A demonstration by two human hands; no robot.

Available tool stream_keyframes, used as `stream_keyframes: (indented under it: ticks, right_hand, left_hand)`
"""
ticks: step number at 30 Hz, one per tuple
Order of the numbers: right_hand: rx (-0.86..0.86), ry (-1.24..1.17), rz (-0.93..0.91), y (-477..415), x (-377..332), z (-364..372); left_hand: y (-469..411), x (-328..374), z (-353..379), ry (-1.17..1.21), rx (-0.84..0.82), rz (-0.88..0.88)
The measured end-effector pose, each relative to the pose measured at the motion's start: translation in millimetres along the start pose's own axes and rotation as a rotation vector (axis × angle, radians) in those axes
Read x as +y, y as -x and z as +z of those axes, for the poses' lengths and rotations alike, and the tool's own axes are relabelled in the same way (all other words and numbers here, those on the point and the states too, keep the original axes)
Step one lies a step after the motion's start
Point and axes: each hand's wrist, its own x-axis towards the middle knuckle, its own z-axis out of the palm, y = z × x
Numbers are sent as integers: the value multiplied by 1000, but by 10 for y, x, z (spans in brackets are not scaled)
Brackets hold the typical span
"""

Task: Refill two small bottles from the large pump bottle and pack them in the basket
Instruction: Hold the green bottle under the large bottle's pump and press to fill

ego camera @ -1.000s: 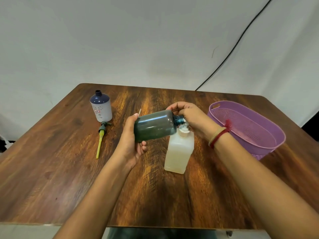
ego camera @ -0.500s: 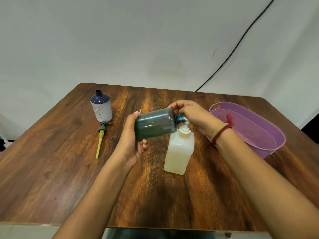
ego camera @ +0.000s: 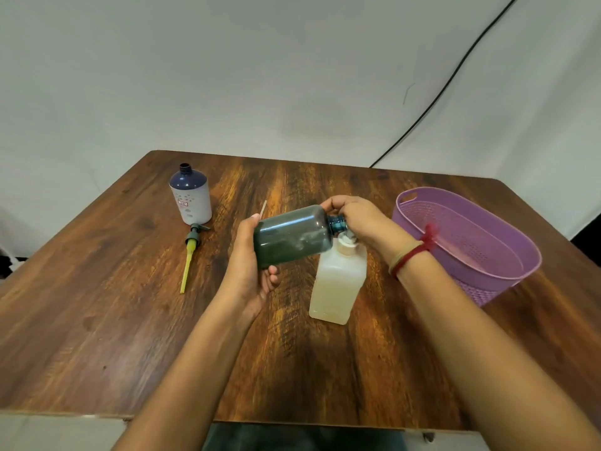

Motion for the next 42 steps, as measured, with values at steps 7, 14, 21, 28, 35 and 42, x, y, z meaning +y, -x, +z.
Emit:
stream_keyframes:
  ticks: [7, 14, 21, 28, 35, 42]
  right_hand:
    - [-80, 67, 26, 50, -161, -112]
    - [-37, 3, 35, 38, 5, 3]
    - [-89, 49, -3, 30, -96, -91]
    - [-29, -16, -77, -4, -17, -37]
    - [2, -50, -122, -23, 34, -3]
    - [134, -30, -228, 65, -38, -57]
  left_hand:
    - [2, 27, 36, 14, -31, 10]
    - [-19, -4, -3, -12, 2, 8]
    - [-23, 10, 9, 10, -21, 25]
    - [-19, -24, 4, 11, -14, -11]
    - [-30, -11, 8, 16, 3, 9]
    - [53, 15, 21, 15, -25, 22]
